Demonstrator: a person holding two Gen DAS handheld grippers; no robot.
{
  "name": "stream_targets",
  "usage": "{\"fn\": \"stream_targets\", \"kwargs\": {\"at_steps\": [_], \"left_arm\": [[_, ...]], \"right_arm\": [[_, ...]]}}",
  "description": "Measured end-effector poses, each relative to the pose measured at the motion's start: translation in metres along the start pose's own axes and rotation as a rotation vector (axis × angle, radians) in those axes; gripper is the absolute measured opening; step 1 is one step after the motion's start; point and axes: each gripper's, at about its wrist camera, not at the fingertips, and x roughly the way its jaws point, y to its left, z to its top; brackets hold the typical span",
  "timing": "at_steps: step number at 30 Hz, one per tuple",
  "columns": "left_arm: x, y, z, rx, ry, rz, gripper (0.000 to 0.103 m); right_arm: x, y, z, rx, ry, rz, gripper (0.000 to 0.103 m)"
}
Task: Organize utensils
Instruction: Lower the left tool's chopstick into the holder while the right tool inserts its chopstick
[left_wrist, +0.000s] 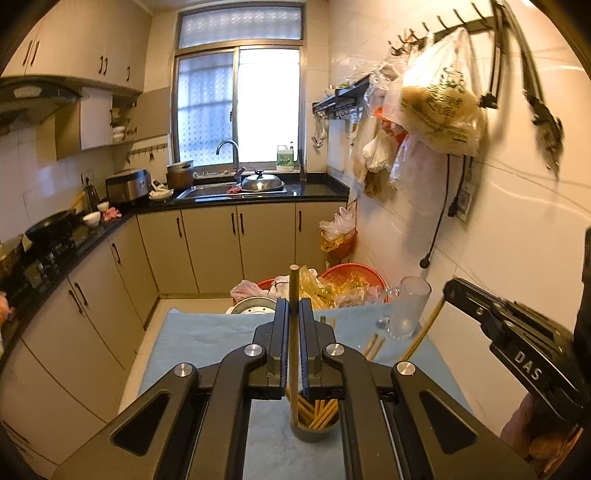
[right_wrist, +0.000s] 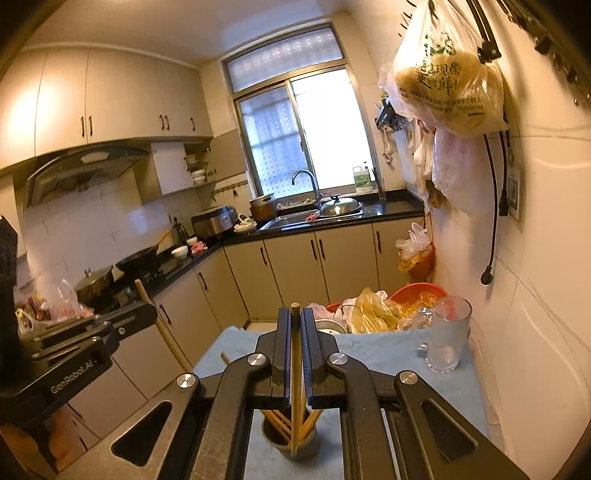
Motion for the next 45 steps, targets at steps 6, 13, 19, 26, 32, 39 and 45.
{"fn": "stream_targets", "kwargs": {"at_steps": [6,13,19,26,32,39,45], "left_arm": [[0.036,0.007,0.001,-0.060,0.034,-0.032,0.005],[0.059,0.000,-0.018,-0.041,0.057,-0.042,0.005],[0.061,-0.003,-0.029,-0.015,0.052,-0.047,0.005],[0.060,-0.006,-0.047,0.014,0.064,-0.039,0.005],[0.067,-0.005,-0.065,0.025,0.101,-0.030,0.005],[0.077,0.002,-0.080,0.017,0.135,-0.010,0.005],[0.082,0.006,-0.091,0.017,0.156,-0.003,0.005]], "right_arm": [[0.016,-0.012,0.001,0.044,-0.034,0.002,0.006],[0.035,-0.014,-0.014,0.031,-0.026,0.001,0.006],[0.053,-0.019,-0.027,0.044,0.012,0.013,0.006],[0.066,-0.025,-0.043,0.059,0.054,0.022,0.006],[0.076,-0.024,-0.060,0.047,0.094,0.017,0.006],[0.084,-0.025,-0.073,0.046,0.120,0.007,0.006],[0.096,-0.027,-0.083,0.045,0.152,-0.007,0.006]]}}
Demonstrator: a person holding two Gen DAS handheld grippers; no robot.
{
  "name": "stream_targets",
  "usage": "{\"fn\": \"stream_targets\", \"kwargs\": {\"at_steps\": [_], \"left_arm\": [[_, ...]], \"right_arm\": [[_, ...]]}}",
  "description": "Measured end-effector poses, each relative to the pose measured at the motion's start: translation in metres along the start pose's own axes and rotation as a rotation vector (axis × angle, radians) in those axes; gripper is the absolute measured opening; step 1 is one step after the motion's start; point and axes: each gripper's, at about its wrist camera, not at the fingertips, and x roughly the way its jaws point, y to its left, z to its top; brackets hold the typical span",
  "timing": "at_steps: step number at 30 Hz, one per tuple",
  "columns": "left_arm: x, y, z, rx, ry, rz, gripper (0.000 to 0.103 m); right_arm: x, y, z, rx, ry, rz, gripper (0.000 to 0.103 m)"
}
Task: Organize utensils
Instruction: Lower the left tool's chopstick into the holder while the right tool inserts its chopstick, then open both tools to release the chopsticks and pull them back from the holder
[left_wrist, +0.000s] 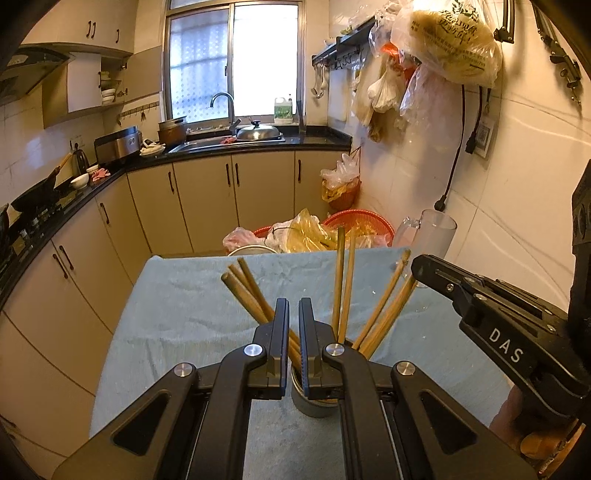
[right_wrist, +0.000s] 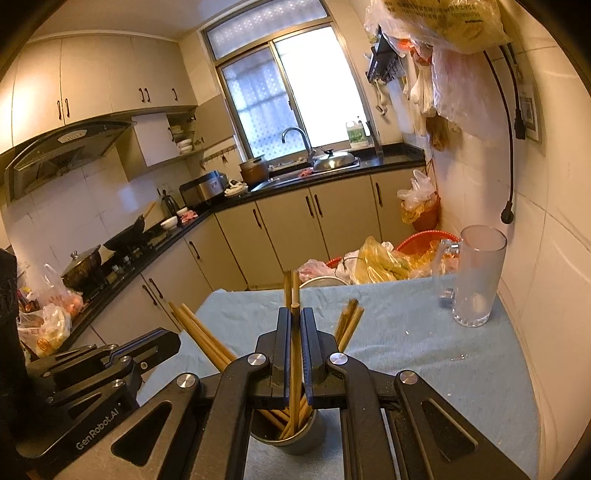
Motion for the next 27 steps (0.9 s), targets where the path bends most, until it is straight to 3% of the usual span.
{"fn": "stream_targets", "kwargs": {"at_steps": [12,14,16,17,20,22,27], "left_arm": [[-0.001,0.003,-0.010,-0.011,0.018,0.002,0.006],[-0.001,0.003,-0.012,-0.014,0.026,0.005,0.010],[-0.002,0.006,-0.015,-0.026,0.035,0.008,0.030],[-0.003,0.009,-0.017,-0.036,0.036,0.009,0.036],[-0.007,0.016,-0.020,-0.063,0.031,0.019,0.042],[-0.008,0.020,-0.022,-0.077,0.040,0.021,0.045],[-0.016,0.031,-0.029,-0.126,0.059,0.024,0.052]], "right_arm": [[0.009,0.001,-0.005,-0.022,0.019,-0.025,0.006],[0.011,0.000,-0.005,-0.017,0.025,-0.026,0.006],[0.010,-0.001,-0.006,-0.009,0.026,-0.027,0.006],[0.010,-0.002,-0.006,-0.004,0.027,-0.029,0.006],[0.008,-0.003,-0.006,0.000,0.026,-0.031,0.016],[0.005,-0.001,-0.006,-0.004,0.016,-0.034,0.033],[-0.009,0.005,-0.003,-0.009,-0.003,-0.030,0.040]]}}
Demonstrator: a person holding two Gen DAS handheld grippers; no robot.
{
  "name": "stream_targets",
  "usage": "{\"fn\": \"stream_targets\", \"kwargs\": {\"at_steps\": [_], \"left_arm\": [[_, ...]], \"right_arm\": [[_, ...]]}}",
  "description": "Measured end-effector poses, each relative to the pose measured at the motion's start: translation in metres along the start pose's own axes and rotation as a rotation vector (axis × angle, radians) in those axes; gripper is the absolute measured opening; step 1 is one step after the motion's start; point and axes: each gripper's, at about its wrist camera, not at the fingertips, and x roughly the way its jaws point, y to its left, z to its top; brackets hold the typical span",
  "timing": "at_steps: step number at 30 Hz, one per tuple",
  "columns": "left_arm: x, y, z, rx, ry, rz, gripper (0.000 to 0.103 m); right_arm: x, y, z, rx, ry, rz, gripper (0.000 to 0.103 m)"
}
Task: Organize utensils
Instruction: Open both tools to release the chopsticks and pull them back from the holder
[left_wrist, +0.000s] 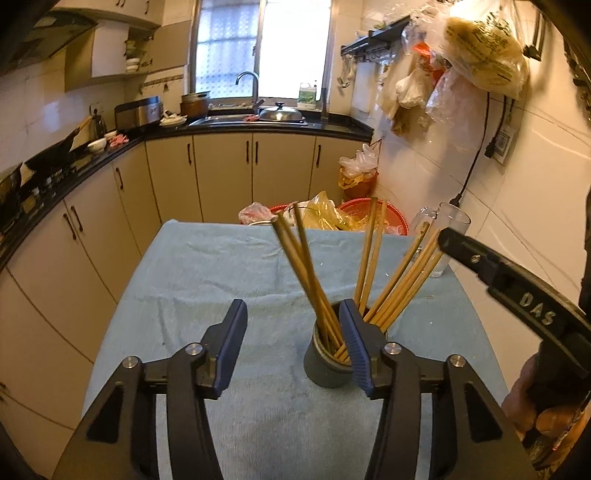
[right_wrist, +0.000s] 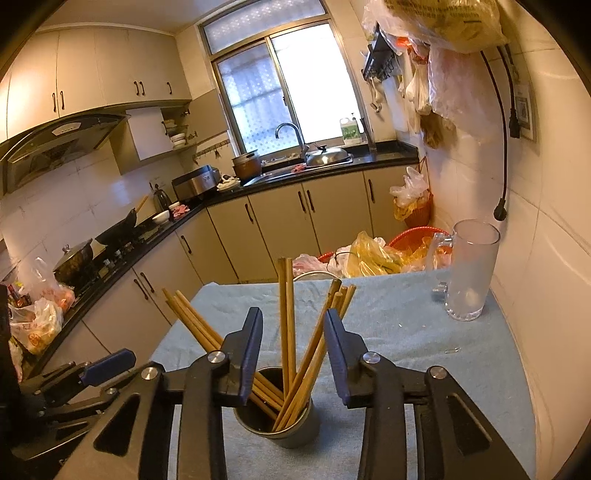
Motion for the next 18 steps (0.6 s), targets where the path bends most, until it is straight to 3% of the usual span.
{"fn": "stream_targets", "kwargs": {"at_steps": [9,18], "left_arm": [[-0.033,0.012,-0.018,-0.058,-0.005,-0.006,0.062],[-0.082,0.008,-0.057,-0.073,-0.045,-0.004,0.073]], "right_arm": [[-0.043,0.012,-0.001,-0.016,-0.025,-0.007,0.055],[-0.100,0.018,-0.029,-0.049,-0.022,-0.038,0.065]]}}
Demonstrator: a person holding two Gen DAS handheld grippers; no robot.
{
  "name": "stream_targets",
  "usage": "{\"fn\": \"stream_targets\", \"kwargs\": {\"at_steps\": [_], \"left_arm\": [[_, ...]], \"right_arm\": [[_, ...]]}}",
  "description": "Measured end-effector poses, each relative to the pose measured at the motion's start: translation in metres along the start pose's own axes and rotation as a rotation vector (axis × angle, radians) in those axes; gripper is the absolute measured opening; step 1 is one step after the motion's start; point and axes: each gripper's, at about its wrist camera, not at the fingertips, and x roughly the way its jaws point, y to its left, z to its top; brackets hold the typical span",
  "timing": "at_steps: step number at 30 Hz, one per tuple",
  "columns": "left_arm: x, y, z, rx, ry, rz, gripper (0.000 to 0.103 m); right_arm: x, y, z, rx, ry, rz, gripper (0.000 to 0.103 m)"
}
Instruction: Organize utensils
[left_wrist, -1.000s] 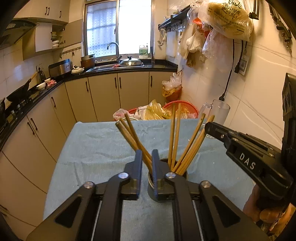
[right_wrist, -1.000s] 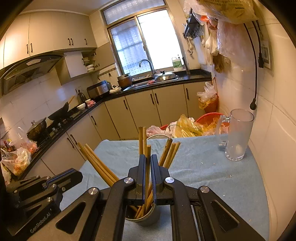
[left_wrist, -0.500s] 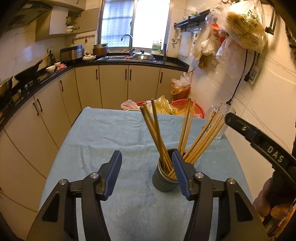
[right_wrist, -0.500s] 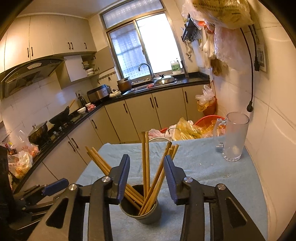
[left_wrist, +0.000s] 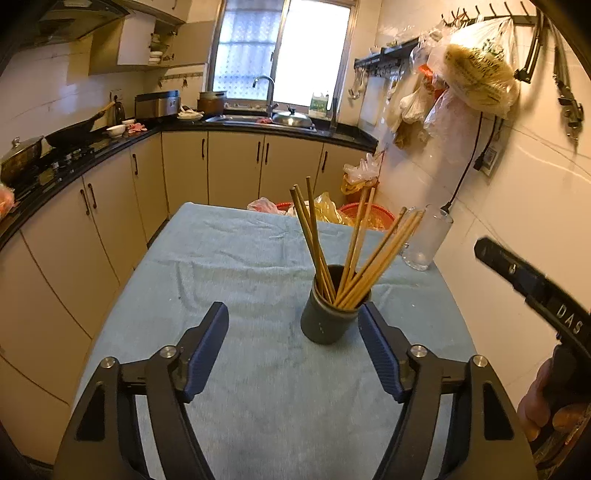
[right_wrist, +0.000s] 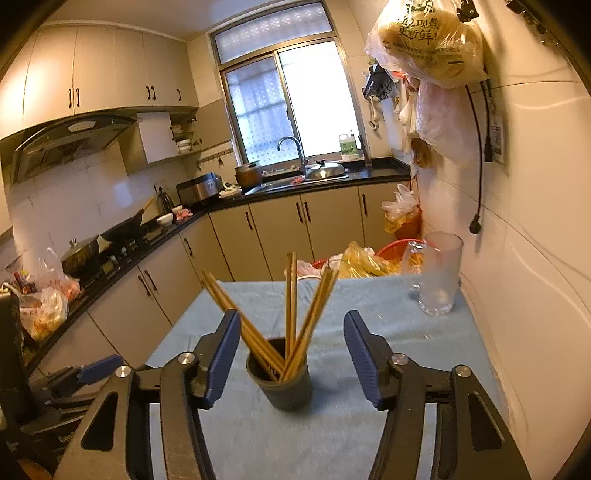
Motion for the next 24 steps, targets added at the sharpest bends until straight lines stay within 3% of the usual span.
{"fn": "stream_targets", "kwargs": {"at_steps": [3,5,7,11,16,24], "left_arm": [[-0.023,-0.001,-0.011,0.002,-0.043,0.018,0.080],[-0.046,-0.003,-0.020,0.014,-0.116,0.054,0.088],[-0.074,-0.007,-0.029,0.034,-0.232,0.117,0.100],[-0.121,-0.014,-0.044,0.057,-0.401,0.209,0.103],[-0.160,-0.018,-0.061,0.048,-0.450,0.222,0.103],[-0.176,-0.017,-0.094,0.015,-0.477,0.290,0.103]], "right_arm": [[-0.015,-0.001,-0.015,0.007,0.018,-0.002,0.067],[-0.027,-0.001,-0.028,0.021,0.024,-0.004,0.068],[-0.039,-0.001,-0.041,0.035,0.026,-0.005,0.068],[-0.061,-0.004,-0.062,0.071,0.022,-0.006,0.072],[-0.086,-0.004,-0.088,0.102,0.006,-0.025,0.074],[-0.123,0.001,-0.113,0.117,-0.039,-0.097,0.079]]}}
